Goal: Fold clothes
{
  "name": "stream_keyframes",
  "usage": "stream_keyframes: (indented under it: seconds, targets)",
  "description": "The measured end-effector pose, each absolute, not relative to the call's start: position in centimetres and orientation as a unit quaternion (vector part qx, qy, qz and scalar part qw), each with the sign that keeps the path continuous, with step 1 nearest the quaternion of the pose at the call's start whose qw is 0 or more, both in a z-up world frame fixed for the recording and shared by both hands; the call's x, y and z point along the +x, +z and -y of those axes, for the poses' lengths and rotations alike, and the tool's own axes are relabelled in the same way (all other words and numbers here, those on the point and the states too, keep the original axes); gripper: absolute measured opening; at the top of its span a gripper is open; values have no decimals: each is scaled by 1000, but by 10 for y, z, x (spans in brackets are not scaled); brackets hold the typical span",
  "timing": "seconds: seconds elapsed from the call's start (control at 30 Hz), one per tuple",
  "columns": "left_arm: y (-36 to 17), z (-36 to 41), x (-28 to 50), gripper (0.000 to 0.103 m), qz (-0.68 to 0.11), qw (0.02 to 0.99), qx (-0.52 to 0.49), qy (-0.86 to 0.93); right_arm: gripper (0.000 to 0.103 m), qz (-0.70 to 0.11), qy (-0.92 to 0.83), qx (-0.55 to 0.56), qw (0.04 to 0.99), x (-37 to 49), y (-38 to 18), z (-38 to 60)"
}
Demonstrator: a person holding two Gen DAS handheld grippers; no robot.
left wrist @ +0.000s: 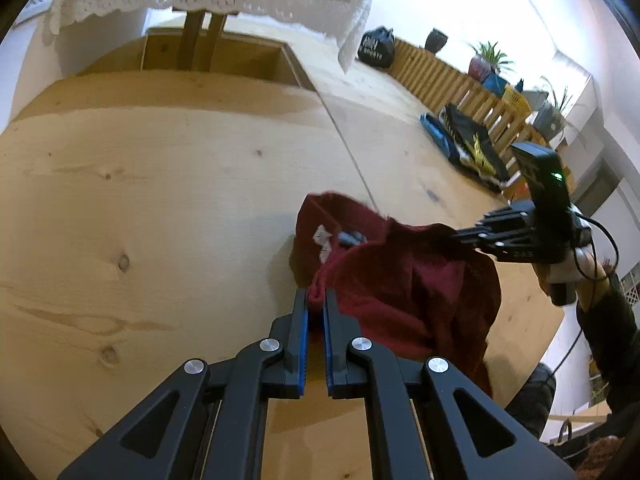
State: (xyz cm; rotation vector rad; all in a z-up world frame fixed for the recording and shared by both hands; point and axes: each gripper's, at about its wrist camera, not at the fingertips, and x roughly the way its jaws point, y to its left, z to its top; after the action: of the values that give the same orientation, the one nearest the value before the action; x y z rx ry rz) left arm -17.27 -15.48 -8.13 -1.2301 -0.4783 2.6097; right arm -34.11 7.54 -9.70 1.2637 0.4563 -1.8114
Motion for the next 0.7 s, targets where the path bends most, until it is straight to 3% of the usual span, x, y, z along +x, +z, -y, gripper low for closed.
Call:
stream_keyframes:
  seconds: [0.47, 0.6, 0.7]
  targets:
    - [103, 114, -137, 5, 46, 146, -261, 953, 4, -185, -831, 341, 398, -263, 115, -163]
    - [132, 97, -124, 6, 9, 159, -246, 956, 4, -219, -842, 321, 373, -240, 145, -175]
    - [126, 100, -131, 6, 6, 157, -264, 952, 4, -225, -837, 336, 368, -257, 129, -160]
